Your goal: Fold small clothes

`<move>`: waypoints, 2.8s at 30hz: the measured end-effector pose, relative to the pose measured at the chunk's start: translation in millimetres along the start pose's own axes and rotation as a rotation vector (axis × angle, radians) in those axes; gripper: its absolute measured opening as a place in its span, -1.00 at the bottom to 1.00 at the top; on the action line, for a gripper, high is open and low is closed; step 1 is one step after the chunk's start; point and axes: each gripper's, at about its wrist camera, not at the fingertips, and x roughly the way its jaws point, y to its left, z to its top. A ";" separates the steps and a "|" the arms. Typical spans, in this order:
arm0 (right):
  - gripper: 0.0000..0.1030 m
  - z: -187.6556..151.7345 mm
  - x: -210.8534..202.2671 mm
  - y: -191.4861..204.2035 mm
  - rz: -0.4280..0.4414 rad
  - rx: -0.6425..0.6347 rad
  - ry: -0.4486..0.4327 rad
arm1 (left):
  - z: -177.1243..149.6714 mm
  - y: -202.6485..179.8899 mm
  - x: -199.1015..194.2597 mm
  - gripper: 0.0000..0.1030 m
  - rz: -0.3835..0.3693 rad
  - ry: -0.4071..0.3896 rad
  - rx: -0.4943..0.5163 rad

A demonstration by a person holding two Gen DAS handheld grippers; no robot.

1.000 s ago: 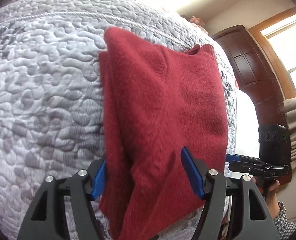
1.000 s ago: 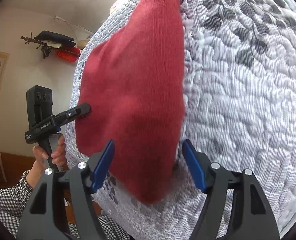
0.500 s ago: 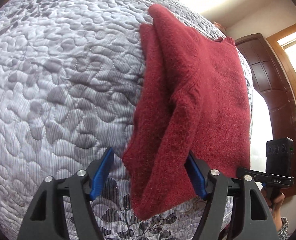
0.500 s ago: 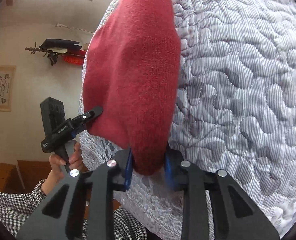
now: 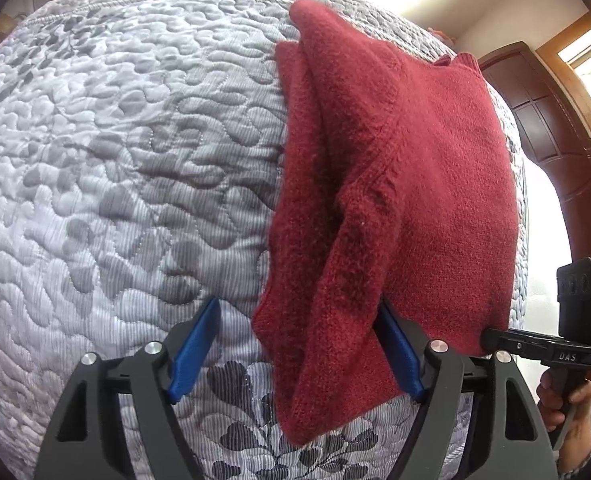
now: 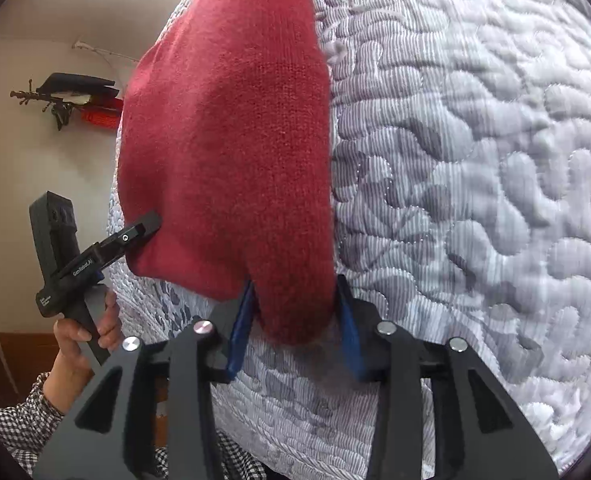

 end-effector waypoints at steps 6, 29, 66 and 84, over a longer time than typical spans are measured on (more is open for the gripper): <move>0.52 -12.6 -40.6 27.0 -0.255 -0.075 -0.091 | -15.3 -9.2 -32.6 0.79 0.137 -0.019 0.008; 0.81 -57.9 -83.3 82.0 -0.369 -0.116 -0.186 | -43.6 -59.6 -114.5 0.92 0.352 -0.107 0.108; 0.87 -85.0 -99.7 139.4 -0.454 -0.162 -0.245 | -71.4 -77.3 -161.1 0.92 0.422 -0.133 0.152; 0.87 -79.5 -101.7 143.1 -0.491 -0.189 -0.275 | -71.5 -67.1 -158.0 0.92 0.439 -0.117 0.129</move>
